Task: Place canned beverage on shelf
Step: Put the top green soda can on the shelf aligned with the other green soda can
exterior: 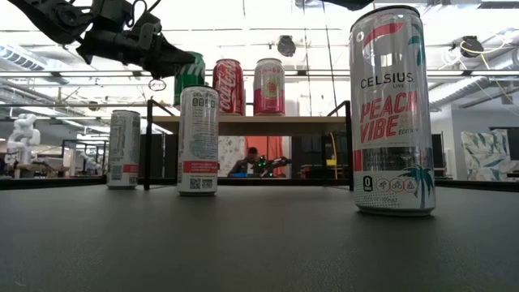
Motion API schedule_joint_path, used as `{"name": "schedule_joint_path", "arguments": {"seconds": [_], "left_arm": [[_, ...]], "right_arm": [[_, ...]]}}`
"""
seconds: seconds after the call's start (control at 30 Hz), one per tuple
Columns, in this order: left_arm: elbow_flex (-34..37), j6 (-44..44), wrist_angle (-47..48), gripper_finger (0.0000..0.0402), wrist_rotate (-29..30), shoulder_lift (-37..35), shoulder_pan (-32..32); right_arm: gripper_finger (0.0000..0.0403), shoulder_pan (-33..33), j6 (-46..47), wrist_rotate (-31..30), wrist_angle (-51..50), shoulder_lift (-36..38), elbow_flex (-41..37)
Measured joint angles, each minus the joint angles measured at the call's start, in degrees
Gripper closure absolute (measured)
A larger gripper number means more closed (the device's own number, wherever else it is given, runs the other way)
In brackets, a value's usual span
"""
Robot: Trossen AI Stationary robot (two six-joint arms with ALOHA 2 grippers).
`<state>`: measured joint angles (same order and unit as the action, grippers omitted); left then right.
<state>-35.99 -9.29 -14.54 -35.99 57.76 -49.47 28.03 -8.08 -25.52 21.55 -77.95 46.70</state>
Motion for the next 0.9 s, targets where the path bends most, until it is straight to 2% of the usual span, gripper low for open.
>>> {"name": "schedule_joint_path", "arguments": {"seconds": [0.37,0.67,0.9], "left_arm": [[-0.1,0.1,-0.3,0.0118,-0.4,4.1,0.0],[-0.2,0.0,-0.4,0.0088,-0.4,4.7,-1.2],[-0.2,0.0,-0.2,0.0083,-0.3,4.7,-2.1]], "right_arm": [[0.0026,0.0,0.5,0.0,0.0,0.0,0.0],[0.0026,0.1,1.2,0.0,-0.3,0.0,0.0],[0.0026,0.1,1.3,0.0,-0.6,0.0,0.0]]}}
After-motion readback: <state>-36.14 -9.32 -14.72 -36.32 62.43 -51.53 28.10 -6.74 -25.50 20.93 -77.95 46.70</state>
